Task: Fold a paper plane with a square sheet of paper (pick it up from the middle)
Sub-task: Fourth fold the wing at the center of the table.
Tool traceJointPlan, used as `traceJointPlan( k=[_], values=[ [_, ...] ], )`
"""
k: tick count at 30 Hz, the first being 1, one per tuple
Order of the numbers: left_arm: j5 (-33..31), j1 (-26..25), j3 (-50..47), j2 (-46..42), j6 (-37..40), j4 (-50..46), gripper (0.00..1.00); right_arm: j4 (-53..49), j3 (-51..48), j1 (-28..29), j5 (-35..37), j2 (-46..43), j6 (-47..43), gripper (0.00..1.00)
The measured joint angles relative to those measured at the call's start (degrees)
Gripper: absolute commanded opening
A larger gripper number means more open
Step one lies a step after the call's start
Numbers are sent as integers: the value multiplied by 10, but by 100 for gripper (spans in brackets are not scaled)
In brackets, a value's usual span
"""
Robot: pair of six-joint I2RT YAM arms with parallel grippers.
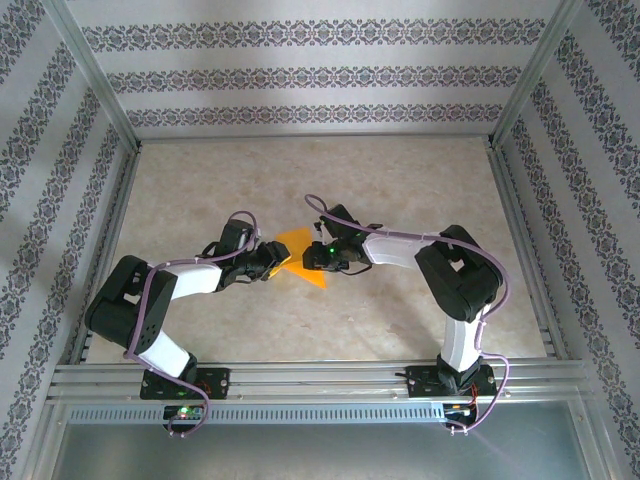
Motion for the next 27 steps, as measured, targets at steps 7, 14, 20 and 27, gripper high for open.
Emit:
traceJointPlan(
  k=[7, 14, 20, 27],
  values=[
    [-8, 0, -1, 0, -3, -1, 47, 3, 0, -11, 0, 7, 13, 35],
    [-6, 0, 4, 21, -10, -1, 38, 5, -1, -15, 0, 7, 14, 34],
    [3, 0, 12, 30, -16, -2, 30, 7, -1, -15, -4, 9, 14, 33],
    [6, 0, 17, 44, -17, -1, 30, 9, -1, -16, -5, 10, 14, 33]
  ],
)
